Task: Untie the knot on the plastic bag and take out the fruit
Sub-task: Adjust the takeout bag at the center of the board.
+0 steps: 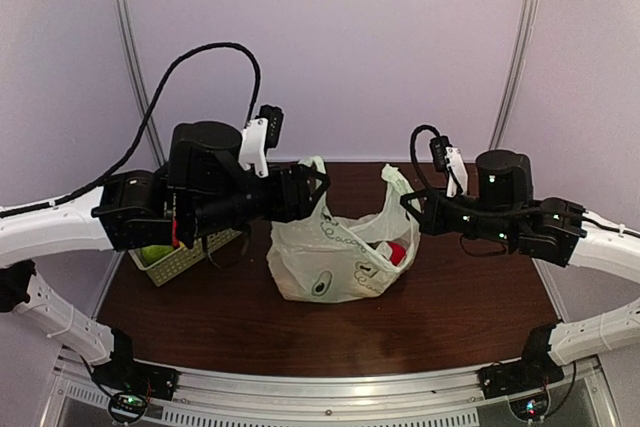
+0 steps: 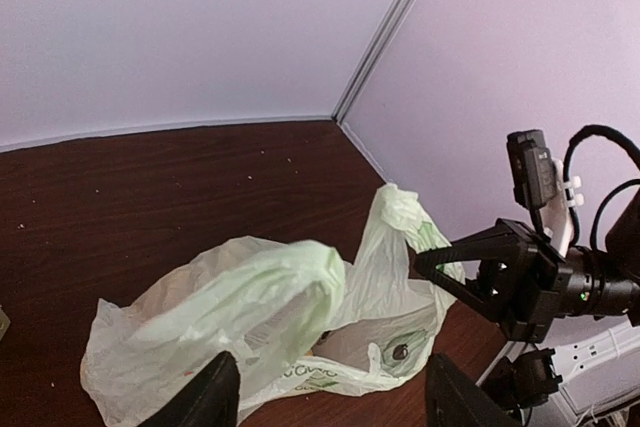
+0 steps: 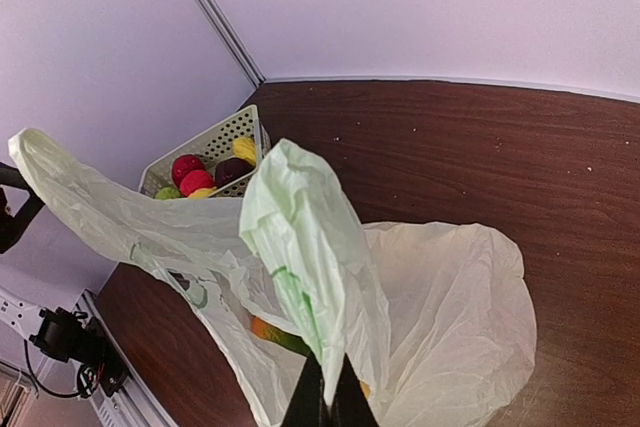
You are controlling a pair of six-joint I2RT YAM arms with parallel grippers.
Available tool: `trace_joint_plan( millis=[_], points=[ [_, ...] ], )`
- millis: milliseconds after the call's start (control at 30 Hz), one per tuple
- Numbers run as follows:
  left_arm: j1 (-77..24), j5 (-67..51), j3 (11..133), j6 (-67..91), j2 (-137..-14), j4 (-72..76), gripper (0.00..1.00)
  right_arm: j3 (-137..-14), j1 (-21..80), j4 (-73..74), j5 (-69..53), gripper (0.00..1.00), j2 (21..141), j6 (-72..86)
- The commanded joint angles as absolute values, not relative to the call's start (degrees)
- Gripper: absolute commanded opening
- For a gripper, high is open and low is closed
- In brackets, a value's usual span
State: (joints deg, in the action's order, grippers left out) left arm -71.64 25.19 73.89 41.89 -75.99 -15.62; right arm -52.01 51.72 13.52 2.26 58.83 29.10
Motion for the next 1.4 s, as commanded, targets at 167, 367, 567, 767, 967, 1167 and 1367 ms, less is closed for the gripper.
trace_joint_plan(
  millis=[167,367,567,767,967,1167,1367],
  points=[
    [-67.46,20.56,75.61,40.88,-78.76,-13.84,0.61,-51.5,52.53,13.9,4.12,0.0,56.78,29.8],
    [-65.68,18.63,76.66,40.86,-81.23,-13.41,0.59,-51.25,52.65,14.1,4.32,0.0,56.26,29.8],
    [-64.59,21.7,79.29,40.6,-83.71,-15.98,0.58,-51.11,52.77,14.22,4.39,0.0,56.18,29.61],
    [-62.69,14.32,78.75,38.96,-84.61,-9.77,0.28,-53.03,52.76,16.12,6.97,0.0,57.61,30.08],
    [-56.42,1.34,80.49,40.16,-87.53,-6.17,0.0,-59.25,52.26,18.22,14.52,0.0,60.26,30.3],
    [-53.47,-5.1,89.02,33.26,-90.67,-7.94,0.0,-68.15,44.94,19.69,11.14,0.0,64.83,28.23],
    [-49.08,-10.63,94.89,27.06,-88.32,-10.78,0.0,-82.7,38.63,24.91,7.93,0.0,70.37,23.18]
  ],
)
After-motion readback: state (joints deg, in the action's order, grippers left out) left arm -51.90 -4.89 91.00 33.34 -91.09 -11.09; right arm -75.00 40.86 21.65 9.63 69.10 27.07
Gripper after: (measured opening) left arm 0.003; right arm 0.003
